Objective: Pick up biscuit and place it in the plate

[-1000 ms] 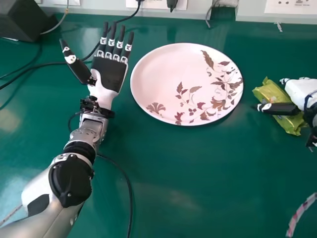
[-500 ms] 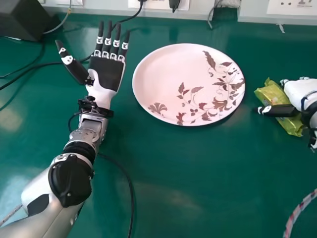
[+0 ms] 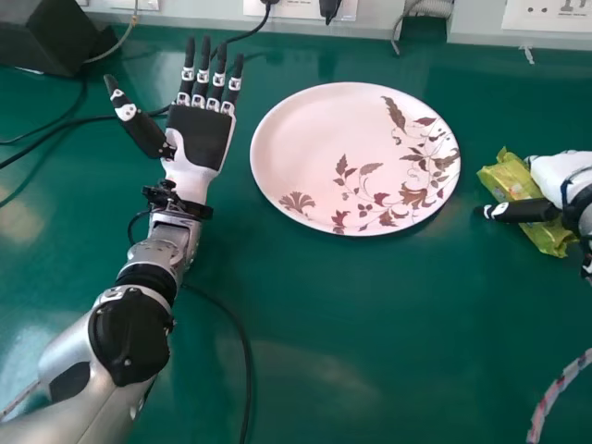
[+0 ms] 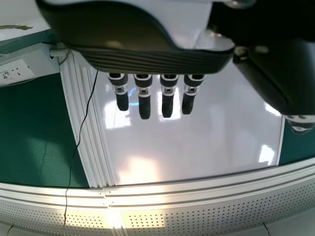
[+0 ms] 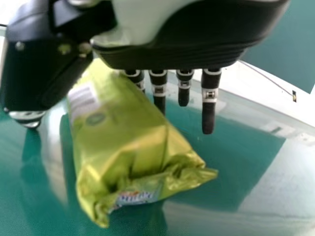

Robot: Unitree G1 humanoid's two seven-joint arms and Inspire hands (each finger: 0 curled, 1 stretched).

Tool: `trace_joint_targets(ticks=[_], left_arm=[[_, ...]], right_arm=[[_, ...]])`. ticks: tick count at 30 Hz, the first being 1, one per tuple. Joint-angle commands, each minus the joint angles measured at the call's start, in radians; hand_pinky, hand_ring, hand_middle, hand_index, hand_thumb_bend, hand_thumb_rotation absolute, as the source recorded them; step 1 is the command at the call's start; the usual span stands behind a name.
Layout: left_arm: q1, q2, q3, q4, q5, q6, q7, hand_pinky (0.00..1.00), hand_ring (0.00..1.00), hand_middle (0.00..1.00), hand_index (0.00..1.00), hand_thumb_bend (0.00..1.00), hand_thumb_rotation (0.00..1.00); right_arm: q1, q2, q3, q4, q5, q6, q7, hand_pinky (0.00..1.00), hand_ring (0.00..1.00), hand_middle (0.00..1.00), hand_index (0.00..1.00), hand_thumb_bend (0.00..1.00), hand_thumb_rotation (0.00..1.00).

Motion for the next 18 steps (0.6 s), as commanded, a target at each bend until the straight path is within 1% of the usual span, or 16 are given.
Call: trace_joint_targets(ticks=[1, 8, 15, 18], left_arm=[[0.007, 0.009, 0.015, 0.004, -0.016, 0.005, 0.004, 1.00, 0.96, 1.00, 1.00, 1.00, 0.43], [0.006, 0.013, 0.010, 0.005, -0.024, 0.006, 0.015, 1.00, 0.96, 1.00, 1.00, 1.00, 0.39], [0.005, 0.015, 0.005, 0.004, -0.025, 0.009, 0.018, 1.00, 0.97, 1.00, 1.00, 1.00, 0.39], [0.004, 0.015, 0.005, 0.005, -0.026, 0.014, 0.017, 1.00, 0.97, 1.00, 1.00, 1.00, 0.40]], right_arm=[[0.070, -0.014, 0.011, 0.019, 0.010, 0.007, 0.060, 0.67, 0.79, 1.00, 1.00, 1.00, 0.00], [0.120, -0.018, -0.010, -0.031, 0.015, 0.038, 0.070, 0.66, 0.78, 1.00, 1.00, 1.00, 0.00], [0.148, -0.023, -0.019, -0.071, 0.007, 0.071, 0.105, 0.65, 0.77, 1.00, 1.00, 1.00, 0.00], [0.165, -0.025, -0.031, -0.083, 0.011, 0.077, 0.099, 0.65, 0.78, 1.00, 1.00, 1.00, 0.00]])
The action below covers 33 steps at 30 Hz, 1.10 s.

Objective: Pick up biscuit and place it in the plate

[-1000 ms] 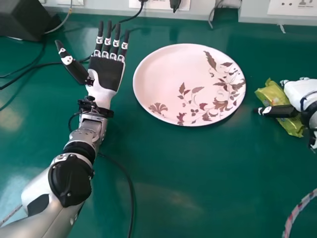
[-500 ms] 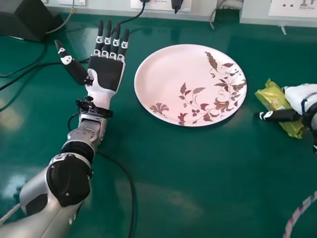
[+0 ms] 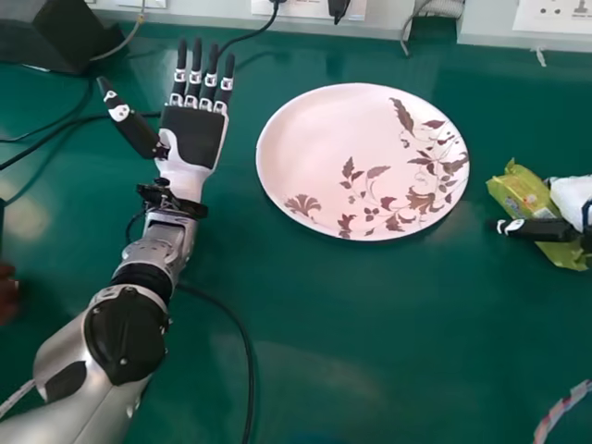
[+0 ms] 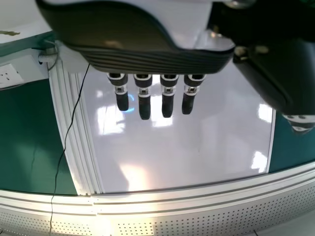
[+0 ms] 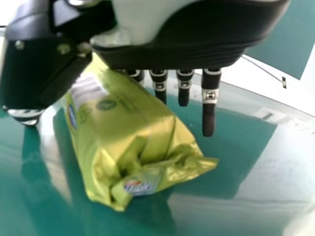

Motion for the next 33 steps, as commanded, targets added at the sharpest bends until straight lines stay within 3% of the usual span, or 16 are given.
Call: trace_joint_targets(ticks=[1, 9, 17, 18, 20, 22, 26, 30, 33], left_arm=[[0.004, 0.009, 0.003, 0.005, 0.001, 0.002, 0.003, 1.00, 0.97, 1.00, 1.00, 1.00, 0.40], [0.003, 0.008, 0.006, 0.005, -0.004, 0.006, 0.019, 1.00, 0.96, 1.00, 1.00, 1.00, 0.41], [0.002, 0.011, 0.038, 0.006, -0.044, 0.098, 0.033, 1.00, 0.96, 1.00, 1.00, 1.00, 0.41], [0.002, 0.012, 0.041, 0.006, -0.050, 0.109, 0.033, 1.00, 0.96, 1.00, 1.00, 1.00, 0.41], [0.002, 0.012, 0.044, 0.006, -0.057, 0.117, 0.034, 1.00, 0.96, 1.00, 1.00, 1.00, 0.41], [0.002, 0.011, 0.048, 0.006, -0.061, 0.112, 0.035, 1.00, 0.96, 1.00, 1.00, 1.00, 0.40], [-0.001, 0.010, 0.063, 0.008, -0.073, 0.124, 0.046, 1.00, 0.96, 1.00, 1.00, 1.00, 0.41], [-0.004, 0.013, 0.077, 0.010, -0.082, 0.141, 0.074, 1.00, 0.96, 1.00, 1.00, 1.00, 0.41], [-0.001, 0.020, 0.075, 0.012, -0.083, 0.165, 0.058, 1.00, 0.95, 1.00, 1.00, 1.00, 0.41]], right_arm=[[0.067, -0.012, 0.013, 0.014, 0.012, -0.008, 0.045, 0.64, 0.77, 1.00, 1.00, 1.00, 0.00], [0.087, -0.011, -0.009, 0.014, 0.018, -0.013, 0.026, 0.56, 0.63, 0.99, 1.00, 1.00, 0.00], [0.097, -0.018, -0.013, 0.007, 0.014, -0.022, 0.025, 0.49, 0.59, 0.97, 0.93, 1.00, 0.00], [0.097, -0.019, -0.013, 0.005, 0.013, -0.022, 0.027, 0.46, 0.59, 0.97, 0.93, 0.70, 0.00], [0.098, -0.021, -0.014, 0.000, 0.013, -0.021, 0.029, 0.44, 0.59, 0.98, 0.91, 0.44, 0.00], [0.098, -0.021, -0.016, -0.004, 0.016, -0.018, 0.031, 0.44, 0.60, 0.96, 0.87, 0.39, 0.00], [0.097, -0.023, -0.019, -0.008, 0.017, -0.021, 0.030, 0.43, 0.58, 0.93, 0.82, 0.37, 0.00], [0.095, -0.024, -0.024, -0.014, 0.021, -0.024, 0.028, 0.43, 0.53, 0.80, 0.76, 0.37, 0.00], [0.099, -0.021, -0.036, -0.026, 0.028, -0.023, 0.023, 0.34, 0.49, 0.64, 0.69, 0.40, 0.00]])
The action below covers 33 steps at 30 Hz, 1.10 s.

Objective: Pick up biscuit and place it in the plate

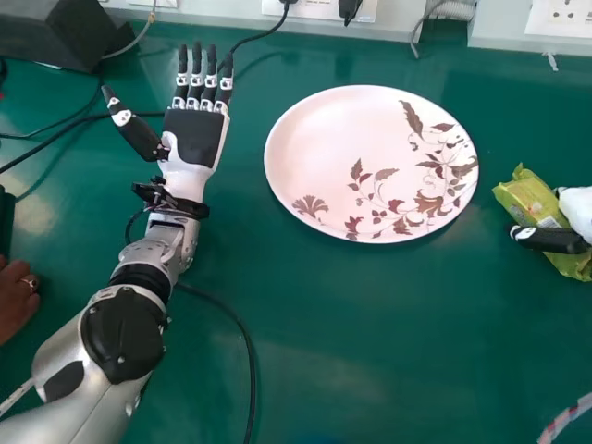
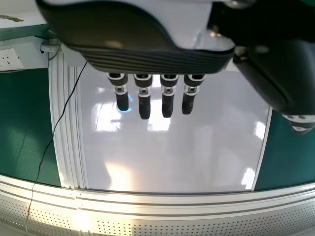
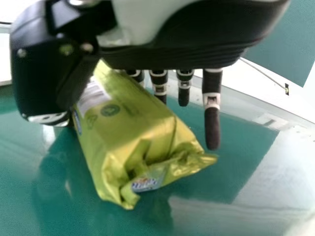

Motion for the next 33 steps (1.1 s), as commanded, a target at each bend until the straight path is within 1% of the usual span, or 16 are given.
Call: trace_joint_targets(ticks=[1, 2, 3, 5, 6, 8, 9, 13, 18, 19, 21, 22, 23, 25, 28, 33], left_arm=[[0.001, 0.015, 0.005, 0.004, -0.005, 0.009, -0.008, 1.00, 0.95, 1.00, 1.00, 1.00, 0.40], [0.002, 0.014, 0.003, 0.003, -0.003, 0.008, -0.005, 1.00, 0.95, 1.00, 1.00, 1.00, 0.40], [0.003, 0.013, 0.001, 0.002, -0.001, 0.007, -0.006, 1.00, 0.96, 1.00, 1.00, 1.00, 0.40], [0.004, 0.012, -0.006, -0.002, 0.006, -0.002, -0.013, 1.00, 0.96, 1.00, 1.00, 1.00, 0.40], [0.005, 0.012, -0.010, -0.002, 0.009, -0.003, -0.020, 1.00, 0.96, 1.00, 1.00, 1.00, 0.40], [0.005, 0.014, -0.014, -0.003, 0.013, -0.003, -0.019, 1.00, 0.96, 1.00, 1.00, 1.00, 0.40], [0.004, 0.014, -0.015, -0.003, 0.014, -0.005, -0.011, 1.00, 0.96, 1.00, 1.00, 1.00, 0.40], [0.003, 0.011, -0.013, -0.005, 0.013, -0.018, 0.016, 1.00, 0.96, 1.00, 1.00, 1.00, 0.40], [0.004, 0.007, -0.014, -0.006, 0.013, -0.030, 0.008, 1.00, 0.97, 1.00, 1.00, 1.00, 0.41], [0.004, 0.007, -0.016, -0.006, 0.016, -0.039, 0.006, 1.00, 0.97, 1.00, 1.00, 1.00, 0.41], [0.005, 0.005, -0.017, -0.006, 0.018, -0.050, -0.004, 1.00, 0.97, 1.00, 1.00, 1.00, 0.41], [0.004, 0.006, -0.018, -0.006, 0.020, -0.053, -0.010, 1.00, 0.97, 1.00, 1.00, 1.00, 0.41], [0.004, 0.006, -0.020, -0.005, 0.021, -0.055, -0.016, 1.00, 0.97, 1.00, 1.00, 1.00, 0.42], [0.004, 0.005, -0.023, -0.006, 0.024, -0.063, -0.021, 1.00, 0.97, 1.00, 1.00, 1.00, 0.42], [0.004, 0.004, -0.026, -0.007, 0.026, -0.078, -0.023, 1.00, 0.97, 1.00, 1.00, 1.00, 0.41], [0.003, 0.000, -0.024, -0.007, 0.032, -0.094, -0.022, 1.00, 0.96, 1.00, 1.00, 1.00, 0.41]], right_arm=[[0.049, 0.001, 0.002, 0.011, 0.025, -0.005, 0.036, 0.33, 0.49, 0.59, 0.66, 0.41, 0.00], [0.051, 0.001, -0.001, 0.007, 0.026, -0.005, 0.033, 0.33, 0.49, 0.54, 0.62, 0.41, 0.00], [0.053, 0.001, -0.005, 0.004, 0.026, -0.004, 0.031, 0.33, 0.49, 0.51, 0.57, 0.44, 0.00], [0.054, 0.000, -0.011, -0.001, 0.030, -0.006, 0.031, 0.32, 0.47, 0.51, 0.50, 0.46, 0.00], [0.054, -0.001, -0.014, -0.004, 0.031, -0.007, 0.031, 0.32, 0.47, 0.51, 0.47, 0.46, 0.00], [0.054, -0.003, -0.020, -0.010, 0.034, -0.008, 0.033, 0.32, 0.46, 0.49, 0.44, 0.46, 0.00], [0.054, -0.003, -0.022, -0.013, 0.035, -0.008, 0.035, 0.34, 0.47, 0.48, 0.42, 0.47, 0.00], [0.053, -0.006, -0.033, -0.026, 0.043, -0.004, 0.044, 0.33, 0.45, 0.48, 0.37, 0.46, 0.00], [0.046, -0.012, -0.040, -0.035, 0.046, 0.000, 0.066, 0.34, 0.45, 0.47, 0.32, 0.47, 0.00], [0.045, -0.012, -0.041, -0.035, 0.047, -0.001, 0.068, 0.34, 0.44, 0.46, 0.40, 0.47, 0.00], [0.043, -0.014, -0.045, -0.036, 0.051, -0.003, 0.071, 0.34, 0.44, 0.45, 0.47, 0.47, 0.00], [0.042, -0.015, -0.047, -0.039, 0.052, -0.002, 0.073, 0.34, 0.44, 0.45, 0.48, 0.47, 0.00], [0.042, -0.015, -0.050, -0.041, 0.053, -0.002, 0.075, 0.29, 0.44, 0.45, 0.48, 0.49, 0.00], [0.037, -0.015, -0.052, -0.047, 0.054, 0.002, 0.083, 0.25, 0.44, 0.45, 0.49, 0.50, 0.00], [0.035, -0.015, -0.063, -0.060, 0.057, 0.003, 0.088, 0.23, 0.43, 0.44, 0.49, 0.50, 0.00], [0.034, -0.011, -0.092, -0.092, 0.060, 0.010, 0.090, 0.23, 0.43, 0.44, 0.49, 0.50, 0.00]])
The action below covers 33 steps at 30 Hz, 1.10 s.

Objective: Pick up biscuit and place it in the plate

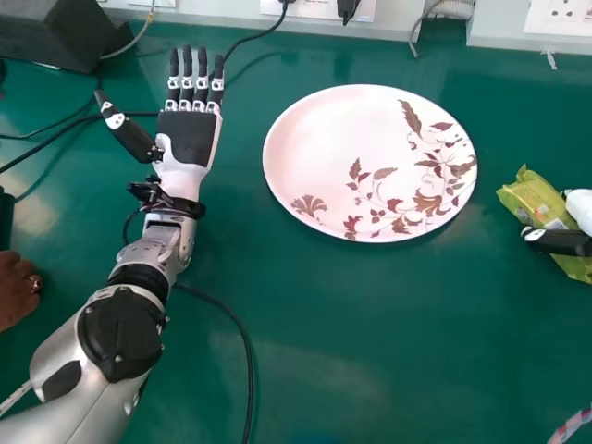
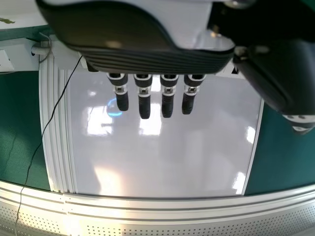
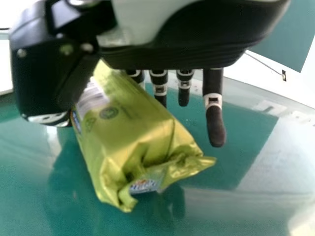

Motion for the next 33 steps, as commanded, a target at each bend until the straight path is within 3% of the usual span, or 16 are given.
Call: trace_joint_targets(ticks=[1, 18, 33], left_arm=[[0.004, -0.002, -0.011, -0.006, 0.006, -0.012, -0.012, 1.00, 0.96, 1.00, 1.00, 1.00, 0.41], [0.005, -0.002, -0.025, -0.003, 0.034, -0.035, -0.040, 1.00, 0.96, 1.00, 1.00, 1.00, 0.42], [0.003, -0.006, -0.037, -0.004, 0.044, -0.058, -0.031, 1.00, 0.94, 1.00, 1.00, 1.00, 0.35]], right_arm=[[0.012, -0.003, -0.025, -0.024, 0.013, 0.009, 0.007, 0.22, 0.43, 0.44, 0.49, 0.50, 0.00], [-0.006, -0.016, -0.074, -0.134, -0.004, 0.042, 0.070, 0.23, 0.44, 0.45, 0.48, 0.50, 0.00], [-0.089, -0.018, -0.102, -0.225, -0.035, 0.066, 0.189, 0.22, 0.44, 0.45, 0.48, 0.50, 0.00]])
